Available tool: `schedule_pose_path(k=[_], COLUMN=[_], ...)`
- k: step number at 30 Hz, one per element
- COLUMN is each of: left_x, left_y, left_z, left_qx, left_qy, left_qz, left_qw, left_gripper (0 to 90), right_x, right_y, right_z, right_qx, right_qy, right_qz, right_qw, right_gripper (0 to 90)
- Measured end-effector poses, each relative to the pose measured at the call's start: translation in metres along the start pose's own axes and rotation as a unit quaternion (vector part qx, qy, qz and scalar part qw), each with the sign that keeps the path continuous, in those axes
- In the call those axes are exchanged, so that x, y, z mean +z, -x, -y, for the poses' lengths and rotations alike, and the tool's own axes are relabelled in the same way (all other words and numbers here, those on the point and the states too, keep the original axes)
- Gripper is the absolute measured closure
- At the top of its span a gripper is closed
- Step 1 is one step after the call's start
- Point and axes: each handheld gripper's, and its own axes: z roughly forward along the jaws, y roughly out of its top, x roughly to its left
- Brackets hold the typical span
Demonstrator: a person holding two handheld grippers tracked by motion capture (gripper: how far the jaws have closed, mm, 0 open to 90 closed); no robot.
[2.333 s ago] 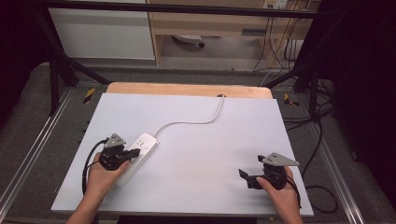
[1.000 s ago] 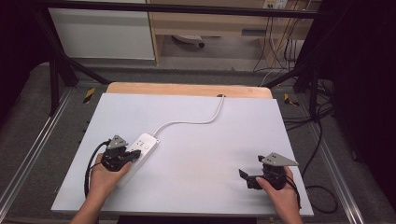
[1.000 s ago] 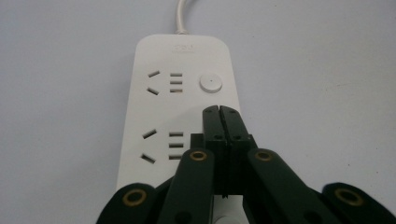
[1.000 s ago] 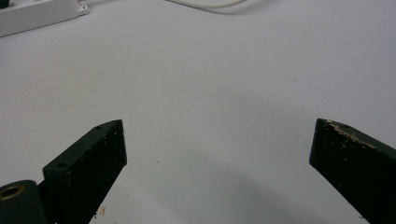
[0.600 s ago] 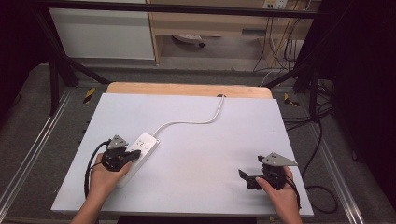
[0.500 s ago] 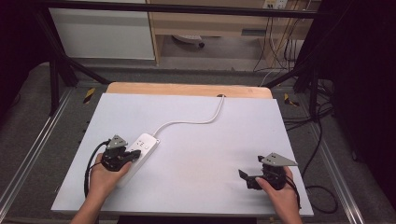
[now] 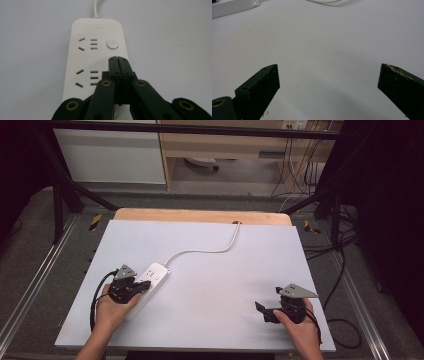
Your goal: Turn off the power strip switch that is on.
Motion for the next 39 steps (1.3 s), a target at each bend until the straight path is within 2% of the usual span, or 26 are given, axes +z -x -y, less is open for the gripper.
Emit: schedule_pose_path(k=[3, 8, 20, 26, 31, 39], left_x=[0.0004, 0.0005, 0.0015, 0.001, 0.0011, 0.001], left_y=[0.0027, 0.0005, 0.0046, 0.0018, 0.0037, 0.0038], left_z=[-0.001, -0.0002, -0.0007, -0.0002, -0.0008, -0.0004], left_qx=[0.008, 0.001, 0.011, 0.005, 0.012, 0.011], left_qy=[-0.004, -0.003, -0.003, -0.003, -0.004, -0.003], left_qz=[-0.005, 0.002, -0.011, -0.004, -0.01, -0.011], left_qw=[0.9999, 1.0, 0.9999, 1.0, 0.9999, 0.9999], left_gripper=[90.0, 90.0, 90.0, 90.0, 90.0, 90.0], right_x=[0.0, 0.0004, 0.0001, 0.0003, -0.0001, -0.0001], right_y=[0.0003, 0.0001, 0.0006, 0.0007, 0.0001, 0.0009], right_z=[0.0, 0.0002, 0.0003, 0.0001, 0.0, 0.0], right_qx=[0.0, 0.0, 0.0, 0.0, 0.0, 0.0], right_qy=[0.0, 0.0, -0.001, -0.001, 0.0, 0.0], right_qz=[0.0, 0.001, 0.0, 0.0, 0.001, 0.0], right_qw=[1.0, 1.0, 1.0, 1.0, 1.0, 1.0], right_gripper=[4.6, 4.6, 4.6, 4.6, 4.6, 4.6])
